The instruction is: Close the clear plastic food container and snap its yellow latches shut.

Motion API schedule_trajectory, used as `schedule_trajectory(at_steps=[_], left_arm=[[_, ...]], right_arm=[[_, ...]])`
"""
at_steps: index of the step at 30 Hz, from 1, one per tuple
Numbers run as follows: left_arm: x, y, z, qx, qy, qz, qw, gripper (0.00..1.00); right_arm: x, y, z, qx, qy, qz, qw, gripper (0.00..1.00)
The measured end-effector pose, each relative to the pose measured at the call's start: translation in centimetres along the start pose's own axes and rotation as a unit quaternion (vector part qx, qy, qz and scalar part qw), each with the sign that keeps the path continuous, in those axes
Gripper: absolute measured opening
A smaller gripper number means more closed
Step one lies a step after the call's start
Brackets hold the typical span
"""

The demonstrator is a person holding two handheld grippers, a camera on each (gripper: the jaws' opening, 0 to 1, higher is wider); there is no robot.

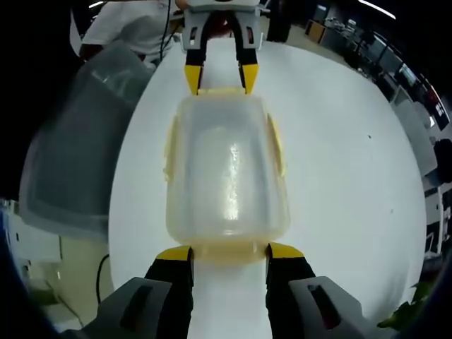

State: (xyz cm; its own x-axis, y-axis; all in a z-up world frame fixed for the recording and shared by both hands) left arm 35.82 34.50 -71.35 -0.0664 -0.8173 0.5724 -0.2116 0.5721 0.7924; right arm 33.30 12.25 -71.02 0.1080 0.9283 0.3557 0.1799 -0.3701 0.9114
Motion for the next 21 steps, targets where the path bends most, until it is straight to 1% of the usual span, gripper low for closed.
schedule_trajectory(at_steps=[8,14,16,19,21], left_arm=[[-0.02,-0.12,-0.05,-0.006,0.004,0.001,1.0000,0.37],[-0.10,-0.23,-0.11,-0.006,0.002,0.003,1.0000,0.37],[-0.24,-0.25,-0.20,0.001,-0.006,0.000,1.0000,0.37],[-0.23,-0.21,-0.01,-0.005,-0.001,0.003,1.0000,0.37],[-0.30,-0.24,-0.03,-0.005,-0.001,0.003,1.0000,0.37]], right_arm=[[-0.17,-0.12,0.16,0.007,-0.003,0.002,1.0000,0.39],[-0.24,-0.19,0.17,0.008,-0.003,0.004,1.0000,0.39],[-0.18,-0.22,0.24,0.005,-0.004,0.007,1.0000,0.39],[-0.21,-0.67,0.13,0.009,-0.004,0.001,1.0000,0.39],[-0.16,-0.56,0.17,0.009,-0.004,0.004,0.9999,0.39]])
Point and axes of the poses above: the point that each gripper's makers call its tool centre point, and the gripper's own axes: y roughly backward along the fingers, z roughly to its right, x roughly out of its top, the point moved 7 cm from there along y, roughly backward along the fingers, and after that the axes turned 15 degrees about x, right-handed, at the moved point
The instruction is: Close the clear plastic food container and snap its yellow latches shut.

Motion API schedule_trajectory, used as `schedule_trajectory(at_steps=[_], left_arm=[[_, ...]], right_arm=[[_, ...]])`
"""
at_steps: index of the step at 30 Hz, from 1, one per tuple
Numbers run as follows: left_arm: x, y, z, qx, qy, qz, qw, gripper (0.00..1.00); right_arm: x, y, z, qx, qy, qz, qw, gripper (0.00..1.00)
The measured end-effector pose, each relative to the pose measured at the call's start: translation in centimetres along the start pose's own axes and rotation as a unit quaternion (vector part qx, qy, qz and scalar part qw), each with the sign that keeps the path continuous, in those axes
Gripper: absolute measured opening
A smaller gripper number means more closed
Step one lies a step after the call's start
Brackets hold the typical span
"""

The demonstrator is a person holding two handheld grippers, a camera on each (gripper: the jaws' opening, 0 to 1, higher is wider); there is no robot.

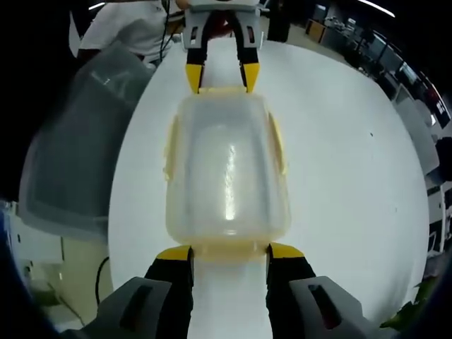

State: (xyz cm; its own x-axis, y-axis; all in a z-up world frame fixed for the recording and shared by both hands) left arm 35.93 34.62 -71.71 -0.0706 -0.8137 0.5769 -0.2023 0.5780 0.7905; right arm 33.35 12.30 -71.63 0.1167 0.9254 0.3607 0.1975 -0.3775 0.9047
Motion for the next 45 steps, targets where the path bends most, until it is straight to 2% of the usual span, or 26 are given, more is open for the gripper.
schedule_trajectory(at_steps=[14,33,45], left_arm=[[-0.1,0.0,0.0,0.001,0.000,0.006,1.0000,0.37],[-0.1,-0.1,0.0,0.005,-0.001,0.015,0.9999,0.39],[-0.2,0.5,-0.1,0.004,0.038,0.012,0.9992,0.39]], right_arm=[[-0.2,0.0,0.0,-0.003,-0.001,0.010,0.9999,0.39],[-0.1,0.4,0.0,-0.014,0.023,0.008,0.9996,0.40],[-0.5,1.2,-0.2,-0.019,-0.017,0.032,0.9991,0.42]])
Point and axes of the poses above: the point that each gripper's makers call its tool centre point, and the gripper's own axes: y roughly backward along the fingers, z roughly to its right, x roughly out of its top, the point moved 7 cm from there along y, roughly backward along the fingers, and after that the axes turned 15 degrees about x, right-handed, at the moved point
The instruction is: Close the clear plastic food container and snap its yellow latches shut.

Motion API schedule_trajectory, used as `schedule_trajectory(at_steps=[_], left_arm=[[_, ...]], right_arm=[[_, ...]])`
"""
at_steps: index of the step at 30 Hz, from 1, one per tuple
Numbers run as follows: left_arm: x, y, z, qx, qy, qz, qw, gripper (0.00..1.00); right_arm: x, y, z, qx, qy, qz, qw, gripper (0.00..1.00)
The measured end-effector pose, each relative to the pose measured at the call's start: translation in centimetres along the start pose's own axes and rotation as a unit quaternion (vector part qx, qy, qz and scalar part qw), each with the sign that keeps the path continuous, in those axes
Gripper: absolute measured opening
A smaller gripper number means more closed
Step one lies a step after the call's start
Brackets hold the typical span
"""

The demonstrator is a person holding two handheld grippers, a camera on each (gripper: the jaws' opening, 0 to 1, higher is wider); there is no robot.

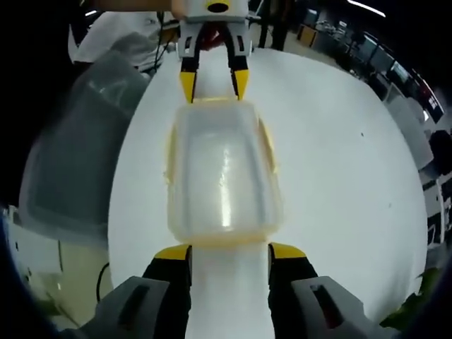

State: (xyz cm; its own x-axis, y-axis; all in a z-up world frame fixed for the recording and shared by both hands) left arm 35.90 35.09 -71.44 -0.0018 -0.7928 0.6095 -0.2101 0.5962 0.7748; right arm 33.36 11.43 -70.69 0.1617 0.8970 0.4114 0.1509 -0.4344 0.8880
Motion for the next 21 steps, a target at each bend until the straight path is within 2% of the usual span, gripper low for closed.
schedule_trajectory(at_steps=[5,10,13,16,21], left_arm=[[0.0,0.1,0.0,0.005,0.023,0.005,0.9997,0.39],[-0.2,0.5,-0.2,0.011,0.053,-0.004,0.9985,0.39],[-0.1,0.7,-0.2,0.006,0.102,-0.001,0.9948,0.38],[-0.2,0.8,-0.3,0.006,0.124,-0.007,0.9922,0.38],[-0.3,1.0,-0.2,0.010,0.191,-0.011,0.9815,0.35]], right_arm=[[0.0,0.7,-0.1,-0.004,-0.036,0.030,0.9989,0.43],[0.0,1.1,0.0,-0.009,-0.075,0.052,0.9958,0.43],[0.0,1.2,-0.1,-0.009,-0.098,0.065,0.9930,0.43],[0.0,1.1,-0.1,-0.011,-0.119,0.077,0.9898,0.43],[0.2,1.2,-0.1,-0.019,-0.192,0.123,0.9736,0.43]])
Point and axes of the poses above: the point that each gripper's makers call its tool centre point, and the gripper's own axes: y roughly backward along the fingers, z roughly to its right, x roughly out of its top, the point moved 7 cm from there along y, roughly backward along the fingers, and after that the axes turned 15 degrees about x, right-handed, at the moved point
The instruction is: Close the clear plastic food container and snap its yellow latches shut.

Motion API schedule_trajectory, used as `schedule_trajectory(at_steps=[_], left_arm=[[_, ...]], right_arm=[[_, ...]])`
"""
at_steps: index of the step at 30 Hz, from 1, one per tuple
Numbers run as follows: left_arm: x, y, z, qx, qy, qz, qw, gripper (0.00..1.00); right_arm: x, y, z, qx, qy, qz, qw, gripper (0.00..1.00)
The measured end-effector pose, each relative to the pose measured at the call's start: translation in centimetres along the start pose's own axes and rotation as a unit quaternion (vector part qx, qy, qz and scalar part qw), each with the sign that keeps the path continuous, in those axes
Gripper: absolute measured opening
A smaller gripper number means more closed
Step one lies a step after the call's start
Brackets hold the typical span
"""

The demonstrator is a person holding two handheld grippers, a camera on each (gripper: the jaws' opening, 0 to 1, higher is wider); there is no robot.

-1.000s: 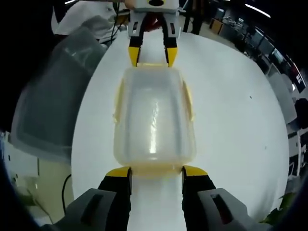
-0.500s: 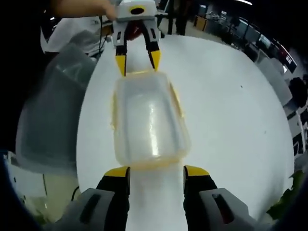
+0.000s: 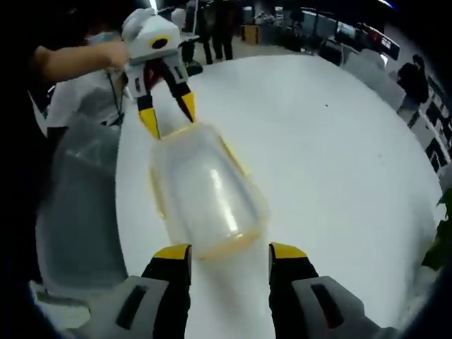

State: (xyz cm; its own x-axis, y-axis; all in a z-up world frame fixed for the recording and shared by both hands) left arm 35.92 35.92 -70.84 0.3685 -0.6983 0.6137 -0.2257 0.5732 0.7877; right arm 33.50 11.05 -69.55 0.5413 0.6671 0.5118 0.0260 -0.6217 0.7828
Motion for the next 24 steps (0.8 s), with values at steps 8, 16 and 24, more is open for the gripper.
schedule_trajectory(at_steps=[8,16,24], left_arm=[[-0.28,-0.15,0.01,0.012,0.093,-0.007,0.9956,0.34],[-0.68,-0.38,0.08,0.025,0.144,-0.019,0.9891,0.33],[-0.55,-0.88,0.17,0.033,0.193,-0.027,0.9803,0.30]], right_arm=[[-0.35,-0.50,-0.02,-0.009,-0.084,0.044,0.9955,0.40],[-0.83,-0.77,0.02,-0.017,-0.116,0.052,0.9917,0.35],[-0.74,-0.92,0.25,-0.019,-0.150,0.073,0.9858,0.30]])
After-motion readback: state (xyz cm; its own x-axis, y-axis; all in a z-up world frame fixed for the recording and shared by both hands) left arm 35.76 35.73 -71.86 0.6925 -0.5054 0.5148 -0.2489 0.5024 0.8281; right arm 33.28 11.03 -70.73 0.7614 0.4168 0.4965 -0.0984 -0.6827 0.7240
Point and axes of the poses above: the point that each gripper's makers call its tool centre point, and the gripper's own axes: y roughly backward along the fingers, z roughly to its right, x roughly out of its top, the point moved 7 cm from there along y, roughly backward along the fingers, and after that the axes turned 15 degrees about x, right-handed, at the moved point
